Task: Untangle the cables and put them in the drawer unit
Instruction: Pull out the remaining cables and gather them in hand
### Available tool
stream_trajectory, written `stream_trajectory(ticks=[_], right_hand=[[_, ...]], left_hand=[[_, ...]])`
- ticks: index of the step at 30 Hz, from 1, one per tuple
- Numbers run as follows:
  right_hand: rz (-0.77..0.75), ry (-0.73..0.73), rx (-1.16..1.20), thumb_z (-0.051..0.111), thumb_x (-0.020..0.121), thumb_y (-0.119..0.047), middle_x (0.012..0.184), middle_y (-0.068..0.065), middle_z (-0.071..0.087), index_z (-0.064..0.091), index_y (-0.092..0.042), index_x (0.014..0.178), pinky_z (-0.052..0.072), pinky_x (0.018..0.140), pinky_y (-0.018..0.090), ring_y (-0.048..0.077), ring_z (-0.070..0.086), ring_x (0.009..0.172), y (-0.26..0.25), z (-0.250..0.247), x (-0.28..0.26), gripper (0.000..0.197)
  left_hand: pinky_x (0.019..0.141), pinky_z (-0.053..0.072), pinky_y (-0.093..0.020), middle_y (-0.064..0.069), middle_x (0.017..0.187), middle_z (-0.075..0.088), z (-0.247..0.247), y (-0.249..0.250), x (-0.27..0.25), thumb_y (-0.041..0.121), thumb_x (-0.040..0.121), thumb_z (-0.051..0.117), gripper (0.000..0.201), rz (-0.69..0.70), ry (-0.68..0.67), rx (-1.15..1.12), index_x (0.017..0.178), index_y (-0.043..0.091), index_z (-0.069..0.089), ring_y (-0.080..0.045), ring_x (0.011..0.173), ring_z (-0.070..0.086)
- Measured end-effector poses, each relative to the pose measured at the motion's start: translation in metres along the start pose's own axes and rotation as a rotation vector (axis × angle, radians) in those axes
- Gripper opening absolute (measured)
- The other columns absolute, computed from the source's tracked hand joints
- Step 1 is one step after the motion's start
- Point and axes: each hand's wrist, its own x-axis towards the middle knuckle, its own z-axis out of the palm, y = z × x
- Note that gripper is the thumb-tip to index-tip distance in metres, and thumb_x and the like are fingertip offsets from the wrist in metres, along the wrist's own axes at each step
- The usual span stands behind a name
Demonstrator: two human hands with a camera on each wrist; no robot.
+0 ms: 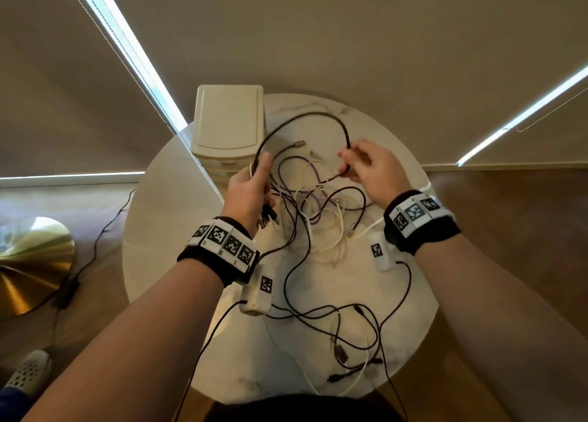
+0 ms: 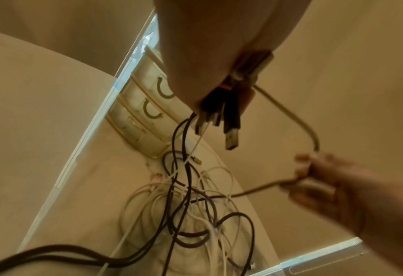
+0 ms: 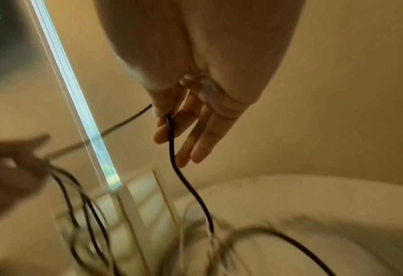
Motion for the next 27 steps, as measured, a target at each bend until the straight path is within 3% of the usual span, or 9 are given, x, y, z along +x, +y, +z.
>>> stream_trajectory(ticks=[3,7,9,12,15,17,21,24,27], right_hand=[[-0.097,-0.047,0.147,0.058,0.103,-0.025,0.088,0.004,0.075,0.07,-0.018,0.107,0.064,0.076,0.037,0.024,0.076,0.079,-0.065,-0.01,0.0,0.014],[-0.131,-0.133,0.273,0.06,0.103,-0.023,0.094,0.008,0.077,0.067,-0.015,0.105,0.064,0.071,0.038,0.028,0.078,0.078,-0.106,-0.008,-0.004,0.011],[-0.116,-0.161,0.356,0.059,0.103,-0.02,0.097,0.011,0.077,0.064,-0.01,0.105,0.064,0.071,0.043,0.033,0.077,0.079,-0.11,-0.005,-0.008,0.012],[-0.068,-0.139,0.5,0.057,0.104,-0.025,0.1,0.01,0.075,0.061,-0.004,0.112,0.063,0.071,0.037,0.032,0.076,0.082,-0.099,-0.003,-0.011,0.022],[-0.062,-0.042,0.411,0.057,0.095,-0.058,0.104,-0.003,0.071,0.065,-0.022,0.111,0.057,0.087,0.036,0.017,0.071,0.093,-0.065,0.007,-0.012,0.04],[-0.039,-0.154,0.284,0.061,0.084,-0.069,0.102,-0.011,0.071,0.065,-0.034,0.107,0.052,0.091,0.032,0.008,0.066,0.096,-0.033,0.021,-0.017,0.042],[0.016,-0.428,-0.179,0.062,0.095,-0.051,0.103,-0.011,0.073,0.07,-0.031,0.106,0.052,0.098,0.044,0.01,0.067,0.099,0.042,0.055,-0.025,0.025],[0.1,-0.293,-0.268,0.054,0.104,-0.034,0.1,0.004,0.073,0.072,-0.017,0.107,0.053,0.084,0.036,0.024,0.068,0.092,0.067,0.06,-0.019,0.025],[0.189,-0.186,-0.281,0.052,0.105,-0.024,0.094,0.007,0.07,0.074,-0.012,0.107,0.047,0.068,0.031,0.026,0.063,0.083,0.073,0.049,0.008,0.025]], left_hand=[[0.059,0.046,-0.027,0.008,0.07,0.057,0.012,0.001,-0.005,0.029,0.093,0.077,0.027,0.115,-0.083,0.081,0.1,0.007,0.063,-0.006,0.054,0.051],[0.068,0.051,-0.013,0.002,0.115,0.077,0.032,0.01,-0.012,0.016,0.09,0.079,0.036,0.181,-0.253,0.183,0.124,0.012,0.068,0.004,0.083,0.069],[0.062,0.046,-0.011,0.006,0.105,0.077,0.036,0.009,-0.015,0.02,0.09,0.08,0.03,0.236,-0.255,0.311,0.118,0.012,0.072,0.008,0.071,0.064],[0.058,0.042,-0.009,0.007,0.083,0.075,0.036,0.008,-0.015,0.02,0.092,0.077,0.018,0.271,-0.17,0.334,0.102,0.005,0.076,0.008,0.057,0.058],[0.052,0.044,-0.017,-0.005,0.089,0.079,0.033,0.011,-0.013,0.024,0.095,0.075,0.018,0.264,-0.092,0.271,0.097,0.006,0.076,0.001,0.051,0.056],[0.047,0.043,-0.026,-0.008,0.088,0.079,0.033,0.015,-0.011,0.028,0.094,0.076,0.024,0.267,-0.073,0.224,0.097,0.005,0.076,-0.008,0.049,0.052],[0.048,0.045,-0.027,-0.011,0.087,0.078,0.038,0.027,-0.009,0.032,0.093,0.076,0.036,0.301,-0.085,0.17,0.099,-0.003,0.072,-0.008,0.05,0.054],[0.056,0.046,-0.027,0.001,0.073,0.073,0.038,0.033,-0.009,0.034,0.093,0.076,0.048,0.309,-0.098,0.154,0.101,-0.012,0.066,-0.007,0.054,0.055],[0.059,0.045,-0.026,0.005,0.07,0.07,0.036,0.035,-0.01,0.033,0.095,0.074,0.054,0.317,-0.133,0.136,0.103,-0.018,0.06,-0.005,0.056,0.055]])
